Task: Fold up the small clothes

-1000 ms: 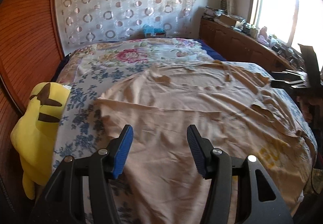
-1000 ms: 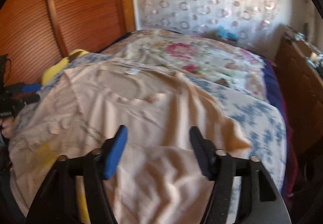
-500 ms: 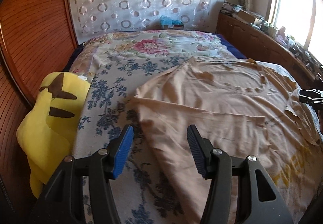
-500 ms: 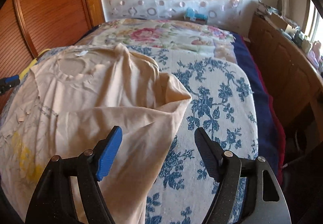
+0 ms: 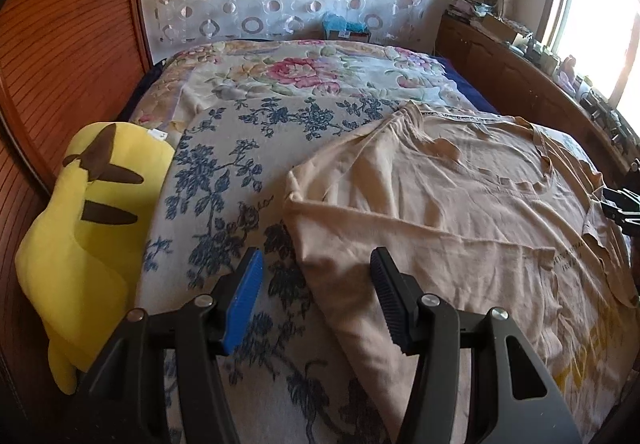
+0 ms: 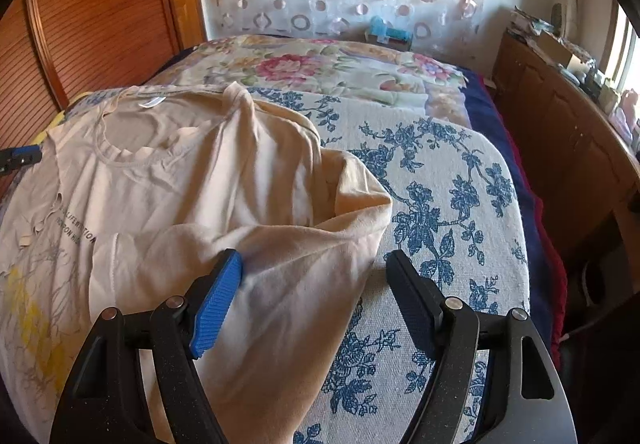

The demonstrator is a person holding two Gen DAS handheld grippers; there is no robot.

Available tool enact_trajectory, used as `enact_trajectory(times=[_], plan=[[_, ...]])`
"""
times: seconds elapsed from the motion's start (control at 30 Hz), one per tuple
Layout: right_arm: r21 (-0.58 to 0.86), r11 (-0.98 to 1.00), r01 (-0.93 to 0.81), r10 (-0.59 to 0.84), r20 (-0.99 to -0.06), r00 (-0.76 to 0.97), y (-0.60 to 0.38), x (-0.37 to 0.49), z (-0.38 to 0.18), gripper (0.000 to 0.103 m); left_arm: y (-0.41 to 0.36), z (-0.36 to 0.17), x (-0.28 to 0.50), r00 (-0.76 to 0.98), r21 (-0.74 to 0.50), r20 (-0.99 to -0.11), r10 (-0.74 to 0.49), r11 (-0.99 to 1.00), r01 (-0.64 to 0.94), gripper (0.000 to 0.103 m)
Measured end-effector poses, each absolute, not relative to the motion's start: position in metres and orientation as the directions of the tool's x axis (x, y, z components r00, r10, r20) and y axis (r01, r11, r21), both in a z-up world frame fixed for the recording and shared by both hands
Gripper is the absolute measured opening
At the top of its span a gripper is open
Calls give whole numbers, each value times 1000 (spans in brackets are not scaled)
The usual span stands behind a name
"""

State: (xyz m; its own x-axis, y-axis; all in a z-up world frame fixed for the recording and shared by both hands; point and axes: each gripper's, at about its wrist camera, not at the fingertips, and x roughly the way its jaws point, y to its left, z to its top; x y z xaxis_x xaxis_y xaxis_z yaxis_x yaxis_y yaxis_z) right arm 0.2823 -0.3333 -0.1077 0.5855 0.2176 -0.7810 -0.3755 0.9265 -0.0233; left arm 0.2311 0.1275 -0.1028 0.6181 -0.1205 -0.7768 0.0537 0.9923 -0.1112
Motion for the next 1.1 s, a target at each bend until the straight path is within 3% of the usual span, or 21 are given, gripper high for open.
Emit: enact_trajectory(times=[0.07, 0.3, 0.37, 0.5, 0.53, 0.6, 0.67, 0.7, 0.73, 0.77, 1.1], plan=[[-22, 927, -375, 218, -781, 585, -333, 282, -108, 76, 129, -105, 238, 617, -141, -770, -165, 986, 88, 55], [-34, 921, -388, 212, -793, 571, -332, 287, -106, 76, 126, -105, 248, 612, -87, -777, -147, 988, 127, 51], [-43, 924, -379, 200, -792, 577, -335, 293, -105, 76, 127, -105, 248, 619, -89, -771, -151, 988, 130, 45], [-14, 930, -366, 212, -794, 569, -341, 309, -106, 76, 126, -103, 250, 619, -109, -763, -186, 981, 161, 17], [-17, 932, -362, 208, -793, 572, -341, 314, -106, 74, 124, -102, 252, 620, -106, -762, -187, 980, 167, 8], [-20, 938, -347, 198, -789, 581, -340, 319, -105, 64, 119, -97, 250, 632, -107, -749, -200, 977, 182, 3], [-5, 933, -360, 219, -786, 579, -336, 321, -103, 32, 114, -85, 244, 656, -111, -723, -215, 974, 197, 2], [5, 928, -372, 233, -787, 571, -333, 321, -102, 25, 111, -76, 238, 677, -104, -704, -213, 975, 199, 2], [11, 926, -378, 240, -789, 566, -330, 321, -101, 10, 108, -69, 232, 691, -106, -690, -218, 974, 201, 1], [9, 922, -388, 245, -790, 563, -327, 319, -100, 6, 105, -59, 224, 707, -113, -669, -229, 971, 209, 1], [-9, 925, -381, 287, -642, 711, -322, 249, -35, 4, 86, 12, 128, 817, -110, -502, -285, 957, 267, 1]])
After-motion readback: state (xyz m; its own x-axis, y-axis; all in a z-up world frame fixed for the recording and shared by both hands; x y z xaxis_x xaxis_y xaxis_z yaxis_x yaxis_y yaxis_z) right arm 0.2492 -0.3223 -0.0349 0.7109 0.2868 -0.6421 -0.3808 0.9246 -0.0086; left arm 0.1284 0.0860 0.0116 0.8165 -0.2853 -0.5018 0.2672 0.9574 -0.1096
